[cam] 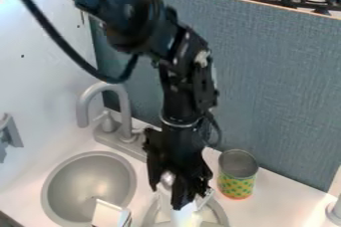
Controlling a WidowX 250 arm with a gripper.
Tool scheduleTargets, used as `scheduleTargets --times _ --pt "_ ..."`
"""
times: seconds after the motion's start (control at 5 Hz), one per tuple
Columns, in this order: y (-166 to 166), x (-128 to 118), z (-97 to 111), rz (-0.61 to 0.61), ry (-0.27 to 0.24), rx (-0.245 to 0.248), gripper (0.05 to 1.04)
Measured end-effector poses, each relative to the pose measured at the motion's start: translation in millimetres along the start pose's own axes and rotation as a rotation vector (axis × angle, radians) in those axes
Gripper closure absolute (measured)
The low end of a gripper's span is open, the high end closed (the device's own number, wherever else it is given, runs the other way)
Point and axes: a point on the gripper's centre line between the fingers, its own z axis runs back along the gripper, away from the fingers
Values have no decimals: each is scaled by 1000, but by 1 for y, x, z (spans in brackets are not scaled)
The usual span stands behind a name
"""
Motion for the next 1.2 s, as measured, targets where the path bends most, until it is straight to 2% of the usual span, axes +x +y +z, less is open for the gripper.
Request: scheduleTargets --times 0.2,0.4,0.6,0.8,1.0,1.2 --pt "-25 -6 -13 -86 56 -75 454" --pt "-44 -8 -44 -169 96 -66 454" --pt "-49 -10 -64 -259 147 -72 454" --pt "-42 -6 -75 -364 142 -33 454" --pt "-41 -4 -90 -516 130 -37 454" --pt "-45 -5 -108 -560 123 -67 454"
